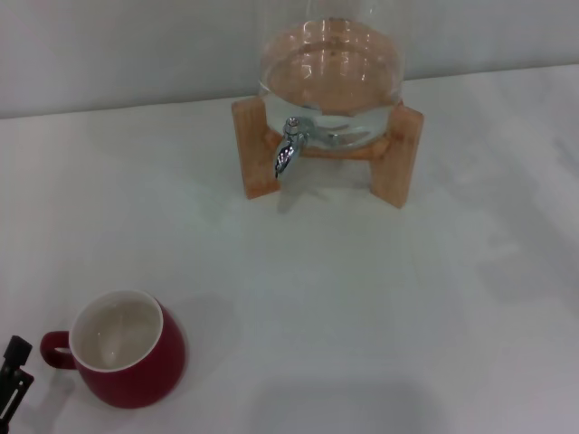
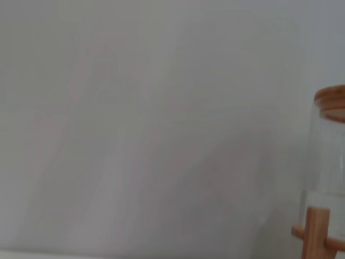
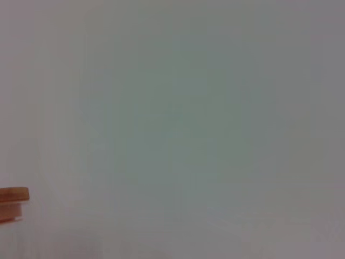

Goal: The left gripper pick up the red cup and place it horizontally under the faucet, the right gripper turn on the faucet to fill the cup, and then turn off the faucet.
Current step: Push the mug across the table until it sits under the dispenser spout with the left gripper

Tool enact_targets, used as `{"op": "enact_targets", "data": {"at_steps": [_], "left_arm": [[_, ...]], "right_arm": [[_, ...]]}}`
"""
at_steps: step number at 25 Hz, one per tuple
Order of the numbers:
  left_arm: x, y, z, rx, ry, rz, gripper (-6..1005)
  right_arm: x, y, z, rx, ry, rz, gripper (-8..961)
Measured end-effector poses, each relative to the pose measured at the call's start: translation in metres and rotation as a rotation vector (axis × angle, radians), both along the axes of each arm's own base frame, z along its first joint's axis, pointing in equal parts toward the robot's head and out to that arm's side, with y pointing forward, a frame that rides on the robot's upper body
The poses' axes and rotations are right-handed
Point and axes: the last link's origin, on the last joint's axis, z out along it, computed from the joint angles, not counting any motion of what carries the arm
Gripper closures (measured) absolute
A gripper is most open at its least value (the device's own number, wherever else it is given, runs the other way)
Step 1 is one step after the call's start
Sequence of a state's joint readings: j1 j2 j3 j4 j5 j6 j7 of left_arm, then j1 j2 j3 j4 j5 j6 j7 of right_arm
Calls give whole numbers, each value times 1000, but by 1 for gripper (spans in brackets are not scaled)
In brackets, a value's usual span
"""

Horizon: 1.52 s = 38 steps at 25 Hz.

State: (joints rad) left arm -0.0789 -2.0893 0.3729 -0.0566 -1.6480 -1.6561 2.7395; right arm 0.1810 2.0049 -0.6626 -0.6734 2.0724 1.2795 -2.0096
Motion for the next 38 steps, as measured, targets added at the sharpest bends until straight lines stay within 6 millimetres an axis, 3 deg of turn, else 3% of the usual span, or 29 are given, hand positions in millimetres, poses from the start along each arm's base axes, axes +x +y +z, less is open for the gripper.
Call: {"op": "enact_targets", "data": {"at_steps": [21,38], "left_arm": [[-6,-6,-18,-75,6,79,169],[-13,-3,-20,-99,23,119,170]], "right_arm": [[0,3,1,5,-1,-5,155],[-1,6,0,3,-4,-8,155]]}}
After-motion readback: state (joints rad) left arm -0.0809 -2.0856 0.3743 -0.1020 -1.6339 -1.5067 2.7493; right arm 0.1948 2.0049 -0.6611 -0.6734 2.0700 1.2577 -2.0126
